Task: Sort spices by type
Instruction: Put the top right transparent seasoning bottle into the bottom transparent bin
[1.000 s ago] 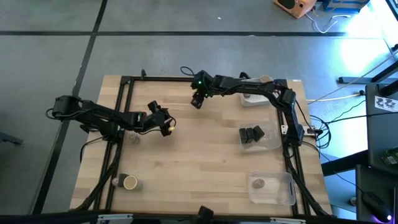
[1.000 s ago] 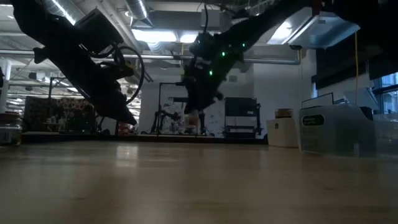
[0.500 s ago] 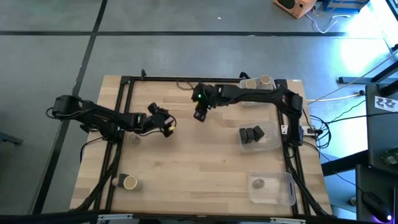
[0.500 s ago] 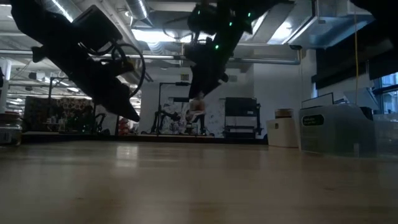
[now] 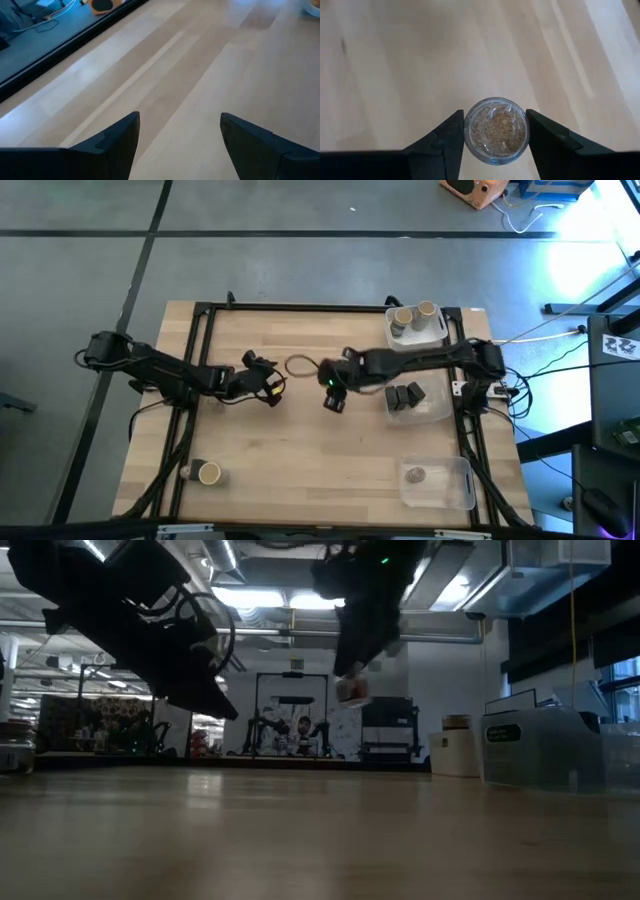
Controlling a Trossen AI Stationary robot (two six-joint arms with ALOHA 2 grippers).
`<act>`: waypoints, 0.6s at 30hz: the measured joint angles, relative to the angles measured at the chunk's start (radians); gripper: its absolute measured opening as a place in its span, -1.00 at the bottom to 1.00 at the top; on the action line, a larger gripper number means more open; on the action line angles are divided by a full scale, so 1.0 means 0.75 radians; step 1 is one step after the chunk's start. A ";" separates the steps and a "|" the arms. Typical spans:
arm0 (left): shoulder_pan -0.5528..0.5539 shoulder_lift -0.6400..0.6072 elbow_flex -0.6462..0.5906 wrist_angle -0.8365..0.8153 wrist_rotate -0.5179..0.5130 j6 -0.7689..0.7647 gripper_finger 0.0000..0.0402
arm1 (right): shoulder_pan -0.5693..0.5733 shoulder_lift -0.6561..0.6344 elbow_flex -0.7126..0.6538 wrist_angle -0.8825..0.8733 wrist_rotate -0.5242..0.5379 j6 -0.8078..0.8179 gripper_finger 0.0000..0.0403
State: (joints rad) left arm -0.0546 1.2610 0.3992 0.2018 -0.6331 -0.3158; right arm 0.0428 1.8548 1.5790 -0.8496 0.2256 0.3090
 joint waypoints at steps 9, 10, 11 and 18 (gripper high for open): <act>-0.014 0.000 0.000 0.052 0.000 -0.003 0.30 | 0.249 -0.266 -0.234 -0.061 0.127 0.357 -0.09; -0.014 0.000 0.000 0.055 0.000 -0.009 0.30 | 0.281 -0.299 -0.255 -0.077 0.149 0.405 -0.09; -0.014 0.000 0.000 0.057 -0.001 -0.015 0.30 | 0.314 -0.332 -0.274 -0.094 0.169 0.453 -0.09; -0.014 0.000 0.000 0.070 -0.001 -0.030 0.30 | 0.576 -0.478 -0.316 -0.304 0.278 0.827 -0.09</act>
State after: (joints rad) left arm -0.0654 1.2610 0.3992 0.2541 -0.6334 -0.3381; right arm 0.4748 1.4963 1.3418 -1.0772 0.4342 0.9294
